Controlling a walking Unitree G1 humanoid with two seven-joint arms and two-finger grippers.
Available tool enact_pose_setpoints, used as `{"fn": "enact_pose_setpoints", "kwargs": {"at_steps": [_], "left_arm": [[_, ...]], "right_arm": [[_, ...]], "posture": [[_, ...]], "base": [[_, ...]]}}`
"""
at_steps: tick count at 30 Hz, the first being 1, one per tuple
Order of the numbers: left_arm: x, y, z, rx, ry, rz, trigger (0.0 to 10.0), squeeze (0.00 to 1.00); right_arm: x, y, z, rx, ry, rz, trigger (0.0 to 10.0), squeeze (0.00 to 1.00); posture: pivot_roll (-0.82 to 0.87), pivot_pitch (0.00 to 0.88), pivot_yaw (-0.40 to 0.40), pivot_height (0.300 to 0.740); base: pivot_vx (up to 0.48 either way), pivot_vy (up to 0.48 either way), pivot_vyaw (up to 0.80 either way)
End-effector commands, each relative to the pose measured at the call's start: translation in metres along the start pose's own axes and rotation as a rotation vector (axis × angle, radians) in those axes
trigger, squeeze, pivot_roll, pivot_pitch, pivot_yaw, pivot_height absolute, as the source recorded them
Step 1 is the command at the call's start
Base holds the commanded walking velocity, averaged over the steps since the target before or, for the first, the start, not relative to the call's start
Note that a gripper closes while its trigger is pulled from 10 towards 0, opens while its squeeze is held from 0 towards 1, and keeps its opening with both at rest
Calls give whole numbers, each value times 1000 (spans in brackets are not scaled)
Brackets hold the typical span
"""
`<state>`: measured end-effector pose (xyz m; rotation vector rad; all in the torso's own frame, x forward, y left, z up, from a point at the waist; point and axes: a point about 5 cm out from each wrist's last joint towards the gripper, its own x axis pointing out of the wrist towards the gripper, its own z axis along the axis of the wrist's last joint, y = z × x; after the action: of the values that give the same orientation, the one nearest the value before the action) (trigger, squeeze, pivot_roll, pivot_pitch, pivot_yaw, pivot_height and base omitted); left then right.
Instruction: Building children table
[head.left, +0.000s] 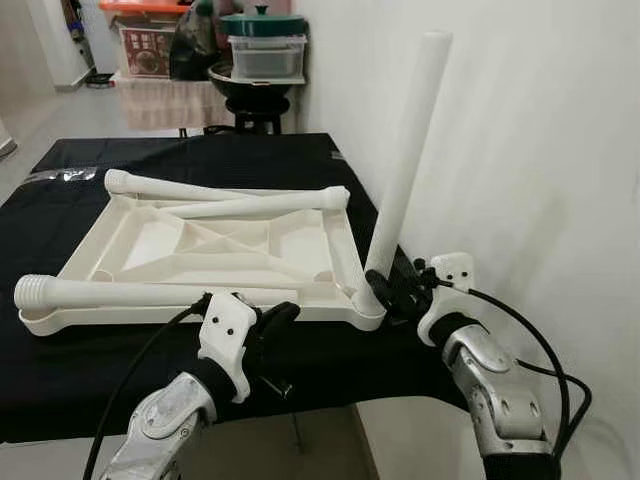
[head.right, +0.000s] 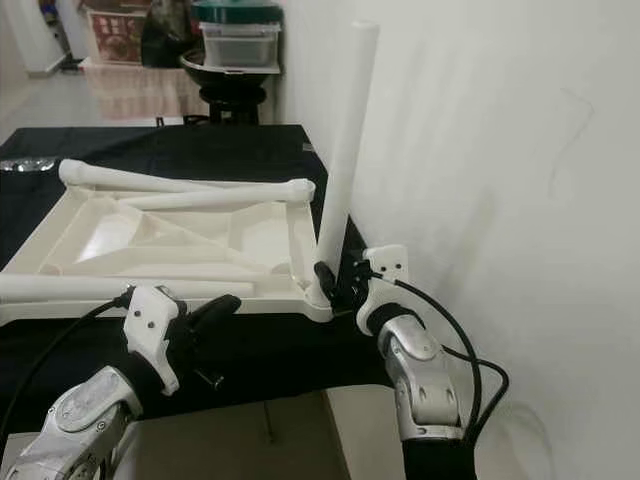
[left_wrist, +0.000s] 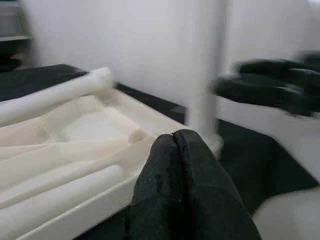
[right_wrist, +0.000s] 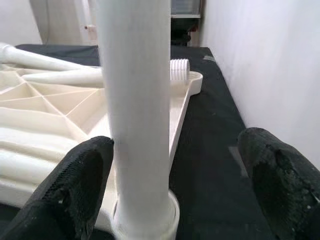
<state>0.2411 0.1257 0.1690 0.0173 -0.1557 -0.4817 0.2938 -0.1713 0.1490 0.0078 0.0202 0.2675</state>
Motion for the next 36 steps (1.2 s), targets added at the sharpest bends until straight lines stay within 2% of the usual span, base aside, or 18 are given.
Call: {"fn": "enact_pose_setpoints", "kwargs": {"at_steps": [1,3,5,10,11,14,20,23,28,36], "left_arm": [[-5,11,6,36,-37,113,10000,0],[-10,17,8,67,-48,199,10000,0],[-11,18,8,74,-49,221,10000,0],[-22,31,7,168,-2,414,10000,0],[-22,31,7,168,-2,414,10000,0],[-32,40,2,260,56,532,10000,0],[-37,40,1,267,61,559,10000,0],[-44,37,0,243,54,589,10000,0],[-39,37,-1,230,43,581,10000,0],[-35,37,-1,236,48,584,10000,0]], "right_arm": [[-12,7,-3,34,14,39,10000,0],[-21,10,-5,21,24,46,10000,0],[-23,10,-5,14,22,41,10000,0],[-19,2,-1,91,-18,-9,10000,0],[-19,2,-1,91,-18,-9,10000,0],[-21,5,0,130,-37,17,10000,0],[-27,7,1,129,-38,28,10000,0],[-44,11,-4,115,-24,32,10000,0],[-42,10,-3,120,-37,31,10000,0],[-39,11,-2,151,-44,51,10000,0]], "posture": [[-66,10,-55,740],[-68,19,-45,740],[-68,19,-45,740],[-62,24,-34,740],[-62,24,-34,740],[-65,25,-33,740],[-74,34,-31,740],[-82,49,-30,740],[-86,46,-29,740],[-86,48,-36,740]], "base": [[0,0,0],[0,0,0],[0,0,0],[0,0,0],[0,0,0],[0,0,0],[0,0,0],[0,0,0],[0,0,0],[0,480,0]]}}
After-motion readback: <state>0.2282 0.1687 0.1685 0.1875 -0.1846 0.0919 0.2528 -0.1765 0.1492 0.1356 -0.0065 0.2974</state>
